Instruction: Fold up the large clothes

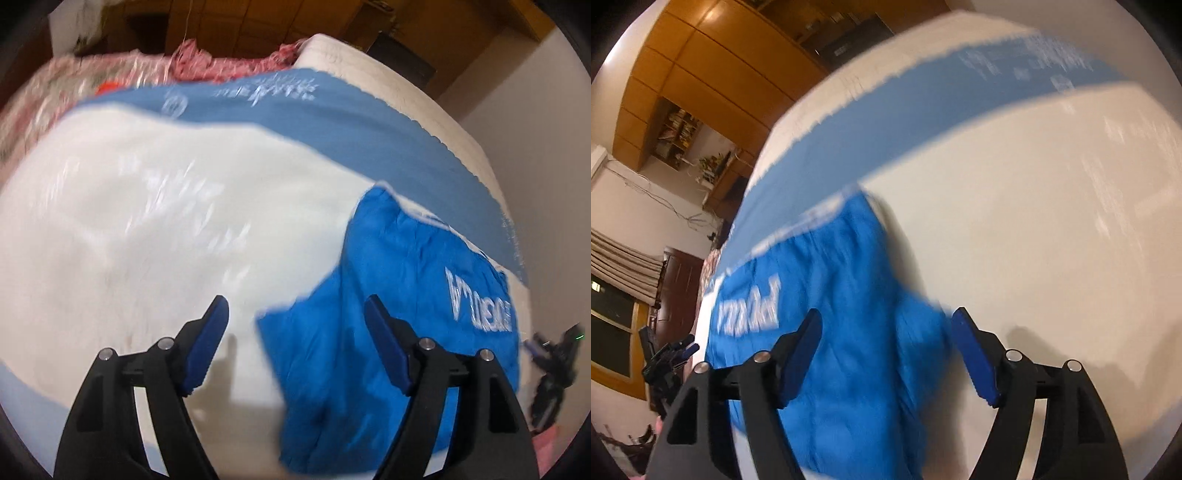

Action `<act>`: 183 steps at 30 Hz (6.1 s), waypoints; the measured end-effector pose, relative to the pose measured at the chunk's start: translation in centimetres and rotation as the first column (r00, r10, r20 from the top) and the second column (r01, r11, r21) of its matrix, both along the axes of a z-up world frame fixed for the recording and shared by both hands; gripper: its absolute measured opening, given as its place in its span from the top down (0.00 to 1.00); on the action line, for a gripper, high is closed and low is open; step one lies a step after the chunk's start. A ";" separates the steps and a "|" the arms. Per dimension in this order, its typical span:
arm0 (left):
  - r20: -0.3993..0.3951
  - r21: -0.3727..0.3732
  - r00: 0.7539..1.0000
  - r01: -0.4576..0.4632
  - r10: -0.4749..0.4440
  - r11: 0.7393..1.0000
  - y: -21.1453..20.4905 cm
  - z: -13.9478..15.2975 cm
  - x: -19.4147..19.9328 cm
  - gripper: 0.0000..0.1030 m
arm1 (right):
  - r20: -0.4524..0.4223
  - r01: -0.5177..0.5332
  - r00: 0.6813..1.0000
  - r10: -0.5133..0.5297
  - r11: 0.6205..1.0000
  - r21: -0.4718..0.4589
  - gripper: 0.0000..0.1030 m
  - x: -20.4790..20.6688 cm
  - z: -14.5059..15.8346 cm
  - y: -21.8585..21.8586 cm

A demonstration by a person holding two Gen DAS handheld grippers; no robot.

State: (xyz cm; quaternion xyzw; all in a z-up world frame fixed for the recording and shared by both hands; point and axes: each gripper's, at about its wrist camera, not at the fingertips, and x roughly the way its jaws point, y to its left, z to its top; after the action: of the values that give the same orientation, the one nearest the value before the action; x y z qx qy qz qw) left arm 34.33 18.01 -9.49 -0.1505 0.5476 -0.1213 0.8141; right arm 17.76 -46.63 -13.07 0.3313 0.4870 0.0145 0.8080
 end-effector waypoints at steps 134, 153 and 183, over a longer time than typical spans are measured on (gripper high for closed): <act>0.046 0.210 0.990 -0.142 0.135 0.967 1.4 1.8 -36.2 0.30 | -0.112 -0.199 0.977 0.179 0.960 -0.199 0.59 -24.0 0.3 17.9; -0.053 -0.032 0.984 -0.171 0.169 0.985 5.2 -2.7 -33.1 0.26 | -0.186 -0.246 0.961 0.204 0.937 -0.248 0.58 -22.6 -0.4 19.1; -0.099 0.068 0.992 0.085 -0.078 0.994 0.2 -3.3 -28.3 0.73 | -0.230 -0.117 0.971 0.068 0.972 -0.205 0.56 -21.7 -2.8 19.2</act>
State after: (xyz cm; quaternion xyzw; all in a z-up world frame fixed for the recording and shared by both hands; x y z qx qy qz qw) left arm 6.07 18.20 -12.82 -0.1044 0.5958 -0.1272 0.7861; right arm -3.90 -27.45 -15.88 0.2177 0.5875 -0.0378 0.7785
